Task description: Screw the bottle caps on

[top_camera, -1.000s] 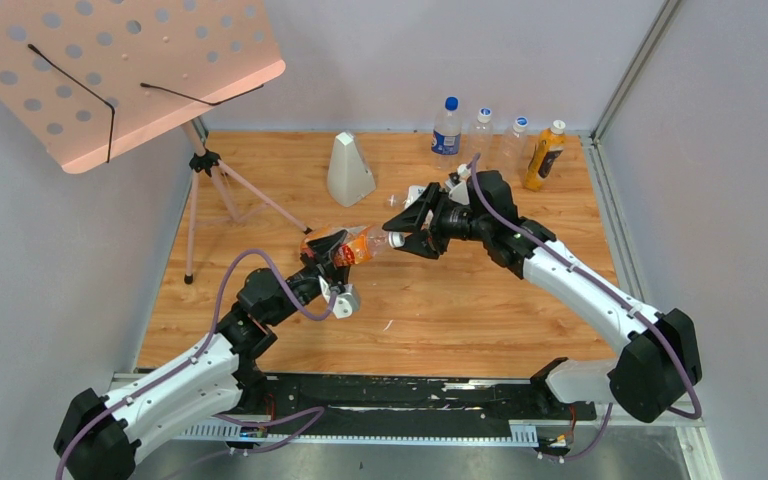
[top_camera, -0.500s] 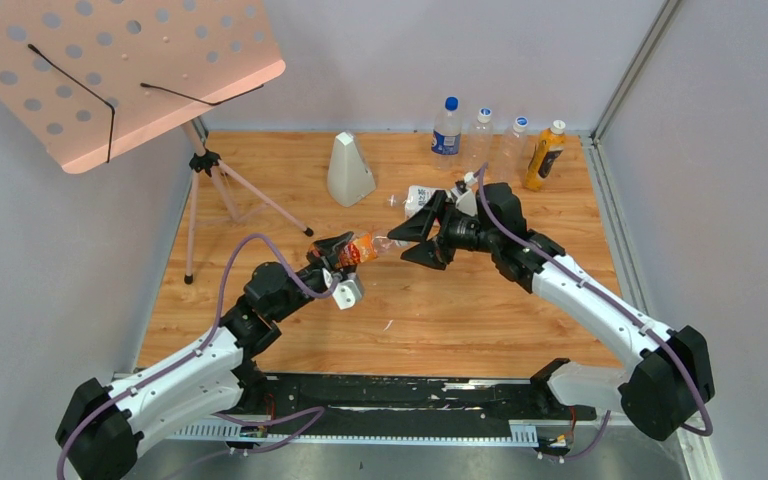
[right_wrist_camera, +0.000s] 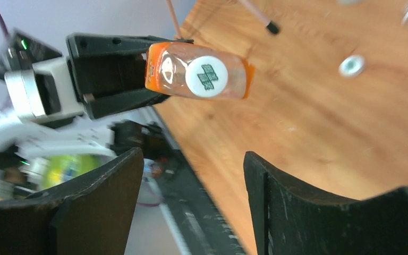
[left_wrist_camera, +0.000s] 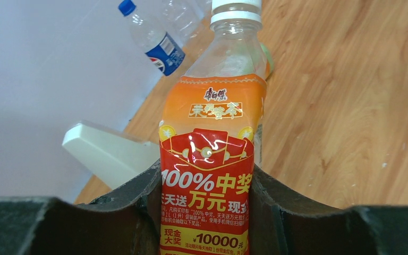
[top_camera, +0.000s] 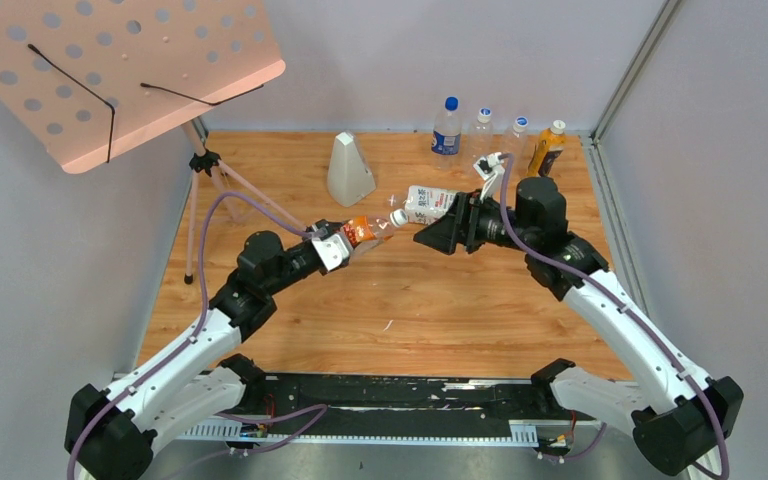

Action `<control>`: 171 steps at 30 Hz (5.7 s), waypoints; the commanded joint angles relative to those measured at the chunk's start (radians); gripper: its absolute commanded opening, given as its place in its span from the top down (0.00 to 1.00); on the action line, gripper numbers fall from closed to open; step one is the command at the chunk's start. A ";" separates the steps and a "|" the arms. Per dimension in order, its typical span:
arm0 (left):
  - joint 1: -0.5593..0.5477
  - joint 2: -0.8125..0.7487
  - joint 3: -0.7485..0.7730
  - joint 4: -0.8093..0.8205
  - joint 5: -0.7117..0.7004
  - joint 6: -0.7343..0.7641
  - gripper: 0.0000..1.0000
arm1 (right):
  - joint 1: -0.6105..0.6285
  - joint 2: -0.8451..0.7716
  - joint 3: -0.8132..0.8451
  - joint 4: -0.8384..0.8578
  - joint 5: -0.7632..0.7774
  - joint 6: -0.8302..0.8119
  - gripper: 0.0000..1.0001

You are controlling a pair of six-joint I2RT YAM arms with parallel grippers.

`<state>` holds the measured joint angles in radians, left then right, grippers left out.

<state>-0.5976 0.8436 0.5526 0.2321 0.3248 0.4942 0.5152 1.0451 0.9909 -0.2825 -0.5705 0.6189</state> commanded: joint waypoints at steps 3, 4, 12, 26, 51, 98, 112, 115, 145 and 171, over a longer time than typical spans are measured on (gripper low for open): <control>0.047 0.032 0.114 -0.112 0.287 -0.134 1.00 | -0.007 -0.084 0.114 -0.176 -0.089 -0.756 0.29; 0.049 0.038 0.120 -0.119 0.313 -0.140 1.00 | -0.007 -0.103 0.105 -0.178 -0.109 -0.810 0.28; 0.052 0.070 0.161 -0.146 0.539 -0.183 1.00 | -0.007 -0.184 0.080 -0.161 -0.277 -1.028 0.33; 0.053 0.106 0.192 -0.172 0.633 -0.204 1.00 | 0.013 -0.118 0.107 -0.212 -0.403 -1.118 0.37; 0.053 0.111 0.191 -0.161 0.628 -0.211 1.00 | 0.081 -0.032 0.139 -0.270 -0.319 -1.149 0.63; -0.037 -0.106 -0.079 0.015 0.061 0.270 1.00 | -0.043 0.077 -0.033 0.069 -0.105 0.225 0.42; -0.035 0.034 0.107 -0.214 0.378 0.028 1.00 | -0.111 -0.164 -0.032 -0.013 -0.381 -0.773 0.28; -0.034 0.087 0.157 -0.296 0.474 0.003 1.00 | -0.106 -0.200 -0.026 -0.095 -0.417 -0.982 0.25; -0.011 0.139 0.201 -0.295 0.605 -0.098 1.00 | 0.127 -0.152 -0.043 -0.272 -0.294 -1.274 0.53; -0.055 -0.138 -0.089 0.095 0.012 0.223 1.00 | 0.148 0.241 -0.008 0.064 -0.001 0.330 1.00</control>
<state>-0.6151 0.7650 0.4763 0.0914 0.5011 0.5552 0.6456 1.1851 0.9623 -0.2882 -0.5724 0.3985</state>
